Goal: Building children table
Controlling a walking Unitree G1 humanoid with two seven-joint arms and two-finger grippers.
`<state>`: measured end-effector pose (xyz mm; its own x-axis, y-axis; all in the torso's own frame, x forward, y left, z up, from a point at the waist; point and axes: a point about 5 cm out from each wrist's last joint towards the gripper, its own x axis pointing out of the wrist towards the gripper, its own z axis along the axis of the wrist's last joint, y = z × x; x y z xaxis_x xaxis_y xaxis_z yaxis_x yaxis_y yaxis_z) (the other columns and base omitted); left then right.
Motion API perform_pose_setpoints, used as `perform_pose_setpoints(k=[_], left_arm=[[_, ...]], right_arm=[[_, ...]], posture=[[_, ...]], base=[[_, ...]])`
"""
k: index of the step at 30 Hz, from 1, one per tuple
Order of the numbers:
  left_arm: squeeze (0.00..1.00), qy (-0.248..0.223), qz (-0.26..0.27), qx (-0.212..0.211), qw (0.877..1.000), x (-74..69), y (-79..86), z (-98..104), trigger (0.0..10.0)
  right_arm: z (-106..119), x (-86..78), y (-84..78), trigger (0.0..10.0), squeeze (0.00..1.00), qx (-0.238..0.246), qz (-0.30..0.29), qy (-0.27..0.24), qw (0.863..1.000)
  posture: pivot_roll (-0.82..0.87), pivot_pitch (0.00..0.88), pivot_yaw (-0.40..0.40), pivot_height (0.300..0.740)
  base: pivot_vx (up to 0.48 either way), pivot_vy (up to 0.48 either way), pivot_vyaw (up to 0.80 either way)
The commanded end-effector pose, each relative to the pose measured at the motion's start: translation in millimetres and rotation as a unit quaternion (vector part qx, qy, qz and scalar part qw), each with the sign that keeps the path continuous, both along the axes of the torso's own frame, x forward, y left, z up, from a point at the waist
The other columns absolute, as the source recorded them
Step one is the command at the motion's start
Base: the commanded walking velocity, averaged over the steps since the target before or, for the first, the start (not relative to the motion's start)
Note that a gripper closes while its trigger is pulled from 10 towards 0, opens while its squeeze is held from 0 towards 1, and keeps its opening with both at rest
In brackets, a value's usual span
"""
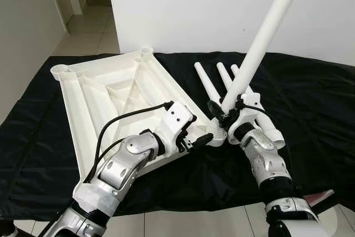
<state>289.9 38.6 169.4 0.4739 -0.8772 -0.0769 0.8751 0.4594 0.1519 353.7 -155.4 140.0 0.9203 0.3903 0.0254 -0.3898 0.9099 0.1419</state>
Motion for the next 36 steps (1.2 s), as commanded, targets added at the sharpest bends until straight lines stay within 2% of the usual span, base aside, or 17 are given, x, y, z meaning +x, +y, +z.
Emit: perform_pose_setpoints(k=[1, 2, 3, 4, 6, 12, 18, 22, 28, 34, 36], left_arm=[[0.00, 0.007, -0.016, 0.001, 1.000, -2.5, 1.0, -1, 10.0], [0.00, 0.006, -0.015, 0.000, 1.000, -2.3, 1.1, -1, 10.0], [0.00, 0.005, -0.014, -0.002, 1.000, -2.1, 1.3, 0, 10.0], [0.00, 0.005, -0.014, -0.002, 1.000, -2.1, 1.3, 0, 10.0], [0.00, 0.004, -0.014, -0.002, 1.000, -2.2, 1.5, 0, 10.0], [0.00, 0.003, -0.012, -0.003, 1.000, -2.6, 2.4, 0, 10.0], [0.00, 0.002, -0.012, -0.003, 1.000, -2.6, 3.2, 1, 10.0], [0.00, 0.002, -0.013, -0.003, 1.000, -2.6, 3.6, 2, 10.0], [0.00, 0.001, -0.013, -0.004, 1.000, -1.9, 4.8, 4, 10.0], [0.00, 0.000, -0.014, -0.003, 1.000, -2.8, 5.3, 4, 10.0], [0.00, -0.001, -0.014, -0.002, 1.000, -2.4, 5.6, 4, 10.0]], right_arm=[[-47, -12.8, -3.3, 10.0, 0.00, -0.014, -0.004, 0.113, 0.994], [-47, -12.9, -4.4, 10.0, 0.00, -0.032, -0.003, 0.107, 0.994], [-50, -15.7, -4.5, 10.0, 0.00, -0.077, 0.006, 0.088, 0.993], [-50, -15.7, -4.5, 10.0, 0.00, -0.077, 0.006, 0.088, 0.993], [-53, -19.2, -3.0, 10.0, 0.00, -0.106, 0.017, 0.076, 0.991], [-62, -28.1, -2.6, 10.0, 0.00, -0.145, 0.027, 0.064, 0.987], [-73, -36.3, -4.1, 10.0, 0.00, -0.156, 0.032, 0.071, 0.985], [-78, -46.7, -2.6, 10.0, 0.00, -0.172, 0.046, 0.041, 0.983], [-75, -54.6, -1.8, 10.0, 0.00, -0.141, 0.045, -0.006, 0.989], [-74, -50.8, -5.3, 10.0, 0.00, -0.113, 0.021, 0.008, 0.993], [-75, -44.5, -9.0, 10.0, 0.00, -0.087, -0.003, 0.035, 0.996]], posture=[[0.02, 0.020, 0.021, 0.740], [0.02, 0.018, 0.020, 0.740], [0.02, 0.014, 0.020, 0.740], [0.02, 0.014, 0.020, 0.740], [0.02, 0.013, 0.019, 0.740], [0.02, 0.010, 0.019, 0.740], [0.02, 0.013, 0.021, 0.740], [0.01, 0.016, 0.023, 0.740], [0.02, 0.020, 0.030, 0.740], [0.02, 0.022, 0.034, 0.740], [0.02, 0.024, 0.037, 0.740]], base=[[0.000, 0.000, 0.00], [0.000, 0.000, 0.00], [0.000, 0.000, 0.00], [0.000, 0.000, 0.00], [0.000, 0.000, 0.00], [0.000, 0.000, 0.00], [0.000, 0.000, 0.00], [0.000, 0.000, 0.00], [0.000, 0.000, 0.00], [0.000, 0.000, 0.00], [0.000, 0.000, 0.00]])
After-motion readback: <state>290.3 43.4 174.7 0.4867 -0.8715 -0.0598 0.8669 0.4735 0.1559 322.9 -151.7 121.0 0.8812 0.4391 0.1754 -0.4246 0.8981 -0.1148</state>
